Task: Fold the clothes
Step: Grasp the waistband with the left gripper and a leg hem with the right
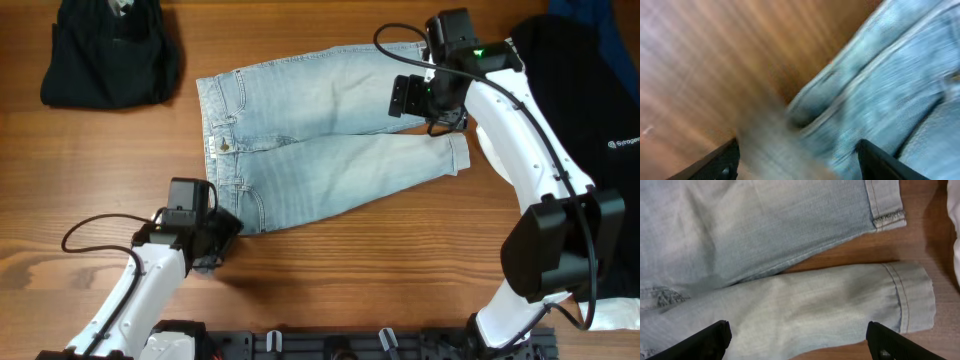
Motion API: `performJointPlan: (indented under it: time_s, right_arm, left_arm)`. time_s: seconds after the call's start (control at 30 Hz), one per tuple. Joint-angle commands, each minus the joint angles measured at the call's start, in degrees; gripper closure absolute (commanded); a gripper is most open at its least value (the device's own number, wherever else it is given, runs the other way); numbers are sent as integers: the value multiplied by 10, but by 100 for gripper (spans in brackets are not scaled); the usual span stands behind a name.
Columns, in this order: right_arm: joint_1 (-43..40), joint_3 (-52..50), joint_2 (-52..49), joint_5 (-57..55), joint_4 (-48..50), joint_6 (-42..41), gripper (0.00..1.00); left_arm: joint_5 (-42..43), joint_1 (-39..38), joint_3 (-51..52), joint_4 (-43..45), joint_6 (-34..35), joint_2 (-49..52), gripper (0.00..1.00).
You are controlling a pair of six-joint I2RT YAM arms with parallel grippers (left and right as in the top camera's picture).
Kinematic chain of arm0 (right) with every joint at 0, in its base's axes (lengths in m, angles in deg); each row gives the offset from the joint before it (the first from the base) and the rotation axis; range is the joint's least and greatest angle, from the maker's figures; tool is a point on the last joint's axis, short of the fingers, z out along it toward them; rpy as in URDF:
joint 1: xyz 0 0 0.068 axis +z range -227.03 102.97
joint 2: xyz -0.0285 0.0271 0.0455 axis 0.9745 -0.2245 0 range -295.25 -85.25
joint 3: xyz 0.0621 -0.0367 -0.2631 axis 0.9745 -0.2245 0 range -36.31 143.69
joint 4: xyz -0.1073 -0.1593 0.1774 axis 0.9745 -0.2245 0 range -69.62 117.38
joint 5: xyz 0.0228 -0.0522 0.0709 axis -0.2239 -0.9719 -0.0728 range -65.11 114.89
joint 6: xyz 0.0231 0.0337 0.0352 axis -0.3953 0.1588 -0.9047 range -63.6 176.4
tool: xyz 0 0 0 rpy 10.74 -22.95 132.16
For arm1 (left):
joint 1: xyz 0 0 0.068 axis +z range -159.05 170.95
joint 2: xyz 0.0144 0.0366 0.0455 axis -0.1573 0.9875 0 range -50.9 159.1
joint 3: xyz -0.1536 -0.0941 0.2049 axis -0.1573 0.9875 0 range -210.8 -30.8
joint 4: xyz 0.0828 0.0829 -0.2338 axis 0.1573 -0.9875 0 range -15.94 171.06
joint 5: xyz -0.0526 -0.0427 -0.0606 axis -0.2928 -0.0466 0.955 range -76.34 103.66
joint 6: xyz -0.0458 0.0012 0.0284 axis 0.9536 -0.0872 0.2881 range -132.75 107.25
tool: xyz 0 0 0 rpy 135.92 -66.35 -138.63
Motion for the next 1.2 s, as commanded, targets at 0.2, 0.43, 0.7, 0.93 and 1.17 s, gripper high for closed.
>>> performJointPlan:
  time_s: [0.2, 0.43, 0.7, 0.93, 1.17]
  right_arm:
    - [4, -5, 3, -5, 5, 8, 12]
    - [3, -5, 3, -5, -98, -8, 26]
    - [3, -149, 3, -12, -58, -37, 31]
    - [3, -259, 5, -10, 15, -54, 30]
    - [3, -339, 4, -32, 121, -88, 51]
  left_arm:
    - [-61, -2, 17, 74, 1, 18, 70]
    - [-67, 41, -61, -64, -42, -24, 96]
    - [-66, 107, -173, -145, -104, -48, 96]
    - [-66, 107, -173, -145, -104, -48, 96]
    - [-66, 107, -173, -147, -104, -48, 96]
